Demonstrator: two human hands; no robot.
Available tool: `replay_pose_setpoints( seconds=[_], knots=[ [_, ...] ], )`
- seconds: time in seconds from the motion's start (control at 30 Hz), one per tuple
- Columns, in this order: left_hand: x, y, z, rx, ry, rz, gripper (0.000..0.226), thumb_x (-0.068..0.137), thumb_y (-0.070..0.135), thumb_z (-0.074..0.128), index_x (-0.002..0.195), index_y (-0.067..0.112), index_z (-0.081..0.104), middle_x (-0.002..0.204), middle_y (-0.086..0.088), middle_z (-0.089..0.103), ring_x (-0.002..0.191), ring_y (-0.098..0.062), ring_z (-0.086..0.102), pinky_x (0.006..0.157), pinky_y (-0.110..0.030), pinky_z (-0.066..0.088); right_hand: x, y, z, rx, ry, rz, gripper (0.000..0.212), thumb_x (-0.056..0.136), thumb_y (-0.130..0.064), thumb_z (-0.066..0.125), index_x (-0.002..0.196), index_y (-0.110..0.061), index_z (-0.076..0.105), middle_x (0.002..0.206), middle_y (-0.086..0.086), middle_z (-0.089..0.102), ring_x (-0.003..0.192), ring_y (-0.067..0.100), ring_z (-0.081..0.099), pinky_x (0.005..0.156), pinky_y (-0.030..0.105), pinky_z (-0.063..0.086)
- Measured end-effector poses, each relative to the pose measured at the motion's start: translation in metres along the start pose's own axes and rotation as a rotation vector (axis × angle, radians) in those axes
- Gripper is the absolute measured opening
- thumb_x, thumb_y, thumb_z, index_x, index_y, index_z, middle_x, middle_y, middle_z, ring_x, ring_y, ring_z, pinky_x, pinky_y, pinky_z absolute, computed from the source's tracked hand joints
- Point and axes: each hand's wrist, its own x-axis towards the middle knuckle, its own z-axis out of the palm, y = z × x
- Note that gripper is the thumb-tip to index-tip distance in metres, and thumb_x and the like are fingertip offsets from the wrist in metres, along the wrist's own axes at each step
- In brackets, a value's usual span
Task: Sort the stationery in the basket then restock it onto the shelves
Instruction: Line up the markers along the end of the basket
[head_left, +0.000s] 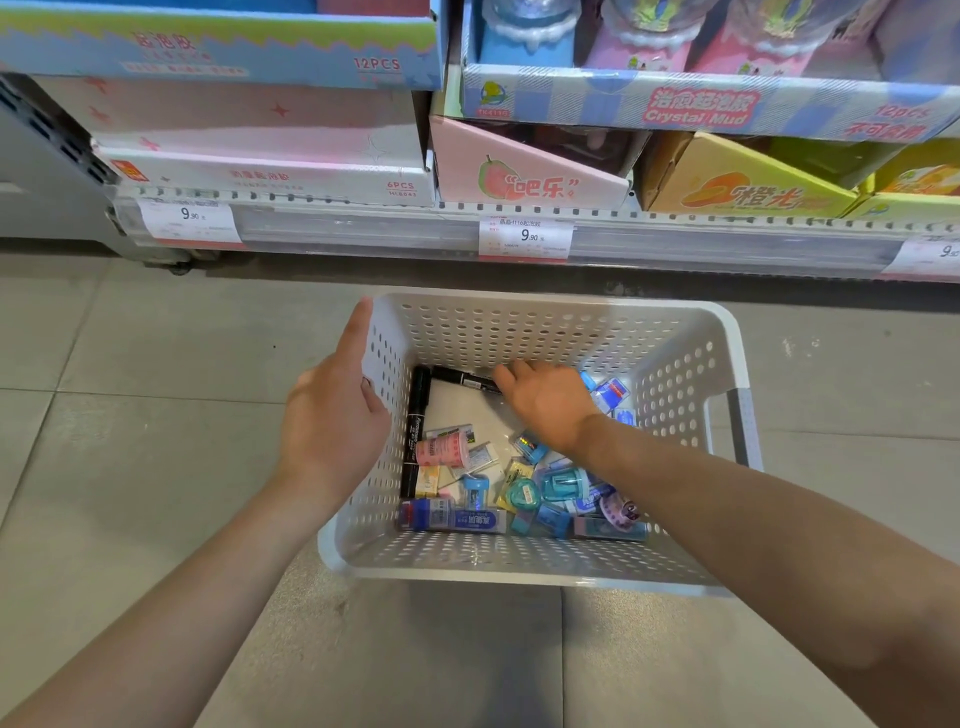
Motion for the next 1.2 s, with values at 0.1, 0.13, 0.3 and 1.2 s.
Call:
replay_pose_setpoints(
  seconds=[0.1, 0.13, 0.3, 1.2],
  knots=[
    [-0.001, 0.001, 0.000, -0.002, -0.001, 0.010, 0.074, 0.090, -0.003, 0.044, 0.153, 0.027, 0.017, 0.058, 0.008, 0.032, 0.051, -0.008, 0.033, 0.045, -0.024, 0.025, 0.000, 0.007, -0.003, -0.069, 0.003, 0.021, 0.030, 0.083, -0.006, 0.064, 0.112, -0.004, 0.058, 0.100, 0.011, 0.065, 0.077, 0.029, 0.069, 0.057, 0.033, 0.054],
    [-0.001, 0.001, -0.001, -0.004, 0.000, 0.012, 0.074, 0.091, -0.003, 0.044, 0.153, 0.027, 0.017, 0.058, 0.009, 0.032, 0.050, -0.008, 0.033, 0.045, -0.022, 0.025, 0.002, 0.009, -0.002, -0.092, -0.035, 0.002, 0.031, 0.088, -0.005, 0.056, 0.119, -0.004, 0.053, 0.109, 0.012, 0.062, 0.085, 0.030, 0.068, 0.064, 0.035, 0.054],
    [0.000, 0.001, 0.000, -0.008, 0.000, 0.017, 0.073, 0.092, -0.002, 0.044, 0.153, 0.027, 0.017, 0.059, 0.009, 0.033, 0.049, -0.008, 0.034, 0.044, -0.019, 0.023, 0.003, 0.009, 0.001, -0.074, -0.088, -0.001, 0.036, 0.094, -0.003, 0.043, 0.130, -0.003, 0.042, 0.124, 0.014, 0.053, 0.096, 0.032, 0.065, 0.071, 0.036, 0.051],
    [-0.002, 0.004, -0.002, -0.028, 0.013, 0.034, 0.072, 0.091, -0.003, 0.044, 0.153, 0.023, 0.019, 0.056, 0.005, 0.037, 0.048, -0.011, 0.037, 0.046, -0.020, 0.023, 0.051, -0.055, 0.011, -0.053, 0.087, -0.382, 0.026, 0.075, -0.010, 0.073, 0.099, -0.018, 0.068, 0.117, 0.004, 0.057, 0.101, 0.024, 0.056, 0.062, 0.033, 0.053]
  ],
)
